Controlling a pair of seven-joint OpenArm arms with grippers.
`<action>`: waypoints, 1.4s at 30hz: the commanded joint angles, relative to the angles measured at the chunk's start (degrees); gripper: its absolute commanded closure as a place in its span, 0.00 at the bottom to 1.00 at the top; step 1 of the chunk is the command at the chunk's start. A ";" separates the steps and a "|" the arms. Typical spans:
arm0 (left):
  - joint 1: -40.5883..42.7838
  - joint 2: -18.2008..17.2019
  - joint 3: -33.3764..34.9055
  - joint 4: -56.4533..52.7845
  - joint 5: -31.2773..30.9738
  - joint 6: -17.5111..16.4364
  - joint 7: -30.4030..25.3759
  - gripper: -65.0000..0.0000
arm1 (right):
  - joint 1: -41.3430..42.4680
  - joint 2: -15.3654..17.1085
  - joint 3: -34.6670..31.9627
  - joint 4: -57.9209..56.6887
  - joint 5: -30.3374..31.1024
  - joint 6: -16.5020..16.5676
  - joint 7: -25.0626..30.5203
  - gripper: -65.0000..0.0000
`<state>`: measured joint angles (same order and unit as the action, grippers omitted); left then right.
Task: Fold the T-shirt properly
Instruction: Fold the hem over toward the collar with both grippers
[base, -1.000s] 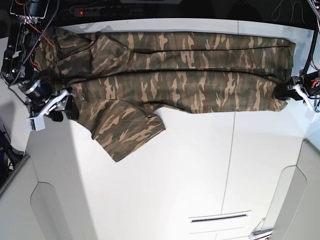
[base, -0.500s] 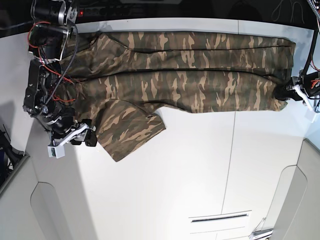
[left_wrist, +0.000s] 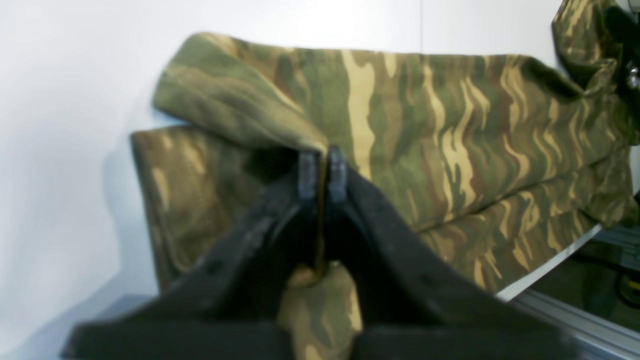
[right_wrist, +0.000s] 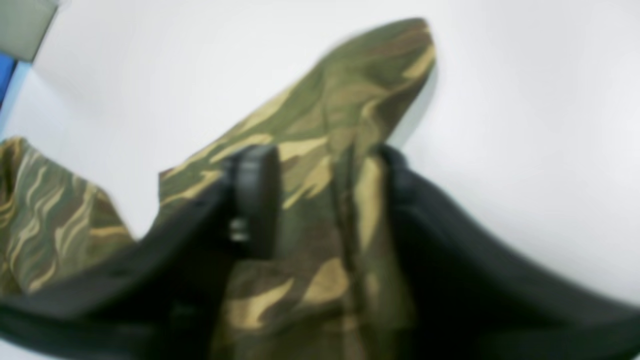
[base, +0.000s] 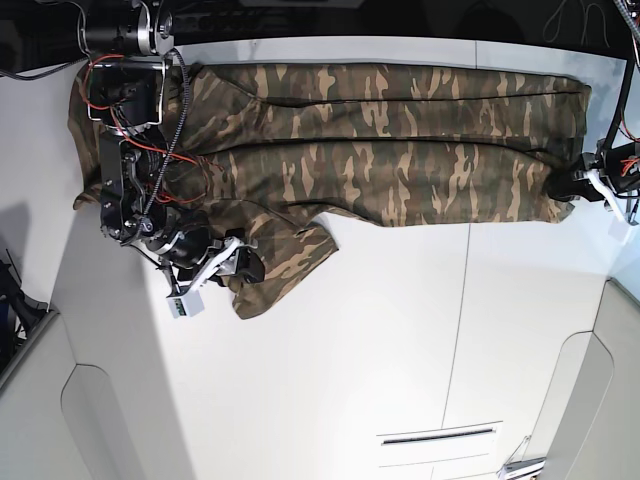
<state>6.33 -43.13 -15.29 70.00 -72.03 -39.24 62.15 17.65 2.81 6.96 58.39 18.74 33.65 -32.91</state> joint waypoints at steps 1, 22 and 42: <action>-0.59 -1.44 -0.59 0.76 -1.05 -0.76 -0.44 1.00 | 0.92 -0.31 -0.46 0.70 -0.33 -0.09 -0.57 0.73; -0.57 -2.75 -12.26 4.17 -10.82 -0.76 11.43 1.00 | -16.72 -1.68 -0.55 45.97 11.21 -0.87 -24.00 1.00; 8.63 -2.73 -19.02 8.13 -12.97 -0.76 17.40 1.00 | -40.98 -1.68 9.62 68.08 11.04 -0.81 -23.93 1.00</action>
<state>15.16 -44.27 -33.67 77.36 -84.05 -39.29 79.83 -23.33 0.95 16.45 125.38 28.84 32.60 -57.95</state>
